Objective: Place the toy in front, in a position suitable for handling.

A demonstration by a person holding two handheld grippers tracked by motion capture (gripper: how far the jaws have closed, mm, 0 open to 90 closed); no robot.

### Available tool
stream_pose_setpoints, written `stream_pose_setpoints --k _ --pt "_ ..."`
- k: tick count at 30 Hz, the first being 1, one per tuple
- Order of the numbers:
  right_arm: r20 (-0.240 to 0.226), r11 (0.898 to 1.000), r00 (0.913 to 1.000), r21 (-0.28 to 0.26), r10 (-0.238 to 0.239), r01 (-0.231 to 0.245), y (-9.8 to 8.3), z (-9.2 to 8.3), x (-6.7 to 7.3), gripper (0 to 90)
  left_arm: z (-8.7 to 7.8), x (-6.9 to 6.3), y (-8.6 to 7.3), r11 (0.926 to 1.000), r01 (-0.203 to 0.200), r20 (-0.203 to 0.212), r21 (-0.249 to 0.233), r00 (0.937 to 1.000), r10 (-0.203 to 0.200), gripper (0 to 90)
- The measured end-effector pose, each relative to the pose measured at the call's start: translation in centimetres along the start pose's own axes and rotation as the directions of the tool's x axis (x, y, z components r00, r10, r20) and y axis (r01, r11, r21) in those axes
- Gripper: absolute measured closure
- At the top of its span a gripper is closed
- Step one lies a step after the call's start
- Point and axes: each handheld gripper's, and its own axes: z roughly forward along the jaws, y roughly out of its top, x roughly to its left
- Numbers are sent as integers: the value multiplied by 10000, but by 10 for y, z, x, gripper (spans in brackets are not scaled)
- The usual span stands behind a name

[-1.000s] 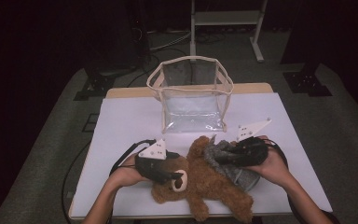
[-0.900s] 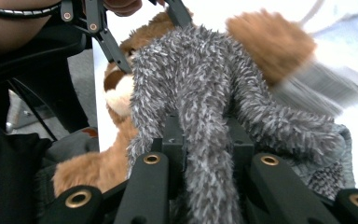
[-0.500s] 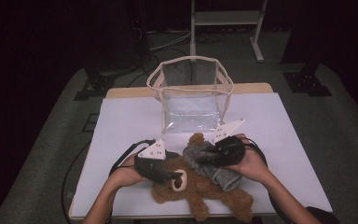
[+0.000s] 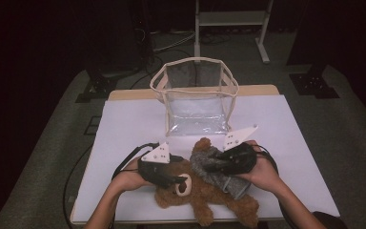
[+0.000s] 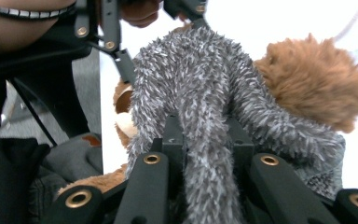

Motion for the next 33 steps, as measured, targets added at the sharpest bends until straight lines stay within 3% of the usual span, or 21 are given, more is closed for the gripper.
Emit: stream_pose_setpoints --k 2,5,10,13,15,18,21,27,29,33 --pt "130 9993 9998 345 -117 113 -2 7 -1 746 -1 0 0 10000 -3 -16 -37 10000 3 340" --pt "9 9993 9998 298 214 -214 -10 7 -6 751 -5 1 -1 9998 21 71 -214 10000 -19 333" --pt "72 9996 9998 191 192 -193 -17 4 -8 755 -16 3 1 9994 -49 -179 -334 9998 43 297" --pt "247 9999 9997 140 90 -94 -20 2 -9 758 -23 3 0 9998 -171 -301 -135 9994 167 252" --pt "434 9997 9990 183 139 -147 -22 -1 -11 759 -26 5 -6 9985 -380 -545 382 9977 400 251" --pt "396 9989 9981 49 469 -472 -29 -9 -17 760 -26 7 -10 10000 -71 -312 -16 9995 71 259" --pt "407 9980 9972 50 633 -635 -32 -12 -20 759 -13 7 -12 10000 -16 -86 78 10000 17 305" --pt "605 9986 9970 161 493 -503 -22 -20 -15 759 -8 5 -12 10000 -54 -107 9 9999 54 338" --pt "799 10000 9968 -40 6 -2 -8 -33 -3 759 -6 4 -12 10000 -61 -129 -42 9999 60 342" --pt "714 9990 9968 -262 -356 375 7 -38 10 759 -3 3 -8 9998 -183 -200 4 9996 183 347"
